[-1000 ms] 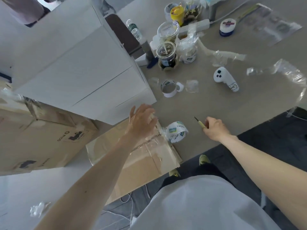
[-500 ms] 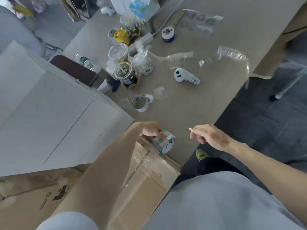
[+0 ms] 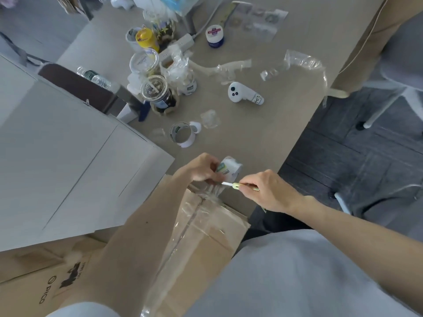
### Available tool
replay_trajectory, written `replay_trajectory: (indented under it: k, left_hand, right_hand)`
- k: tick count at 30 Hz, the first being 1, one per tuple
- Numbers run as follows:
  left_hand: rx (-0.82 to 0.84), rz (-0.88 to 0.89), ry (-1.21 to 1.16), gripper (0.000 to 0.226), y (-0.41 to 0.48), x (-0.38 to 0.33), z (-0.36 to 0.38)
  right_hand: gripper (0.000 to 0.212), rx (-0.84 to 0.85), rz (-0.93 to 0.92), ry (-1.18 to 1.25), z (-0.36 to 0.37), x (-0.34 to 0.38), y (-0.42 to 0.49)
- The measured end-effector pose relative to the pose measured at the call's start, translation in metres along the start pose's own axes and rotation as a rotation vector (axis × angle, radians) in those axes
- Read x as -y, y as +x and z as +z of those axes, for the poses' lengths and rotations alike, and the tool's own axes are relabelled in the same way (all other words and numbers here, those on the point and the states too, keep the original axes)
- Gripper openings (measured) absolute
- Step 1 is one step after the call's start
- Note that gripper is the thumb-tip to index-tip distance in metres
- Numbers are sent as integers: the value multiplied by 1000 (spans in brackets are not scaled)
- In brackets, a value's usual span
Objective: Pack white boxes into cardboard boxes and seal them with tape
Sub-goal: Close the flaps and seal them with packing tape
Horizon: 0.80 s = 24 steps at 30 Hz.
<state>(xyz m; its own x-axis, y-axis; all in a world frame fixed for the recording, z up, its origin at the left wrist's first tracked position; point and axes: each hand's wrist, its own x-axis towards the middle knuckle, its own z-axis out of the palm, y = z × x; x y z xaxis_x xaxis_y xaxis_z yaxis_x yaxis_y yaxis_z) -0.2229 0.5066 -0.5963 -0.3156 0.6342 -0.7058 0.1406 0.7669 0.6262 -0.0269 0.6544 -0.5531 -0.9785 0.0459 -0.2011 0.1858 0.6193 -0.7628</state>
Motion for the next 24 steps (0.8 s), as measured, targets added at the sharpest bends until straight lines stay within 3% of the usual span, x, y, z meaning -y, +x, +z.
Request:
replay_trajectory:
  k: [10,17,24]
  left_hand:
    - [-90,79,-119,19,-6,-3,-1]
    - [-103,101,-138,22,-9,-1,1]
    - [-101,132,-89,18,-6,1,1]
  right_hand:
    - [38,1,-47,-235,23,34,16]
    - [25,32,41,-354,42,35,30]
    - [25,78,74,-405,45,37,33]
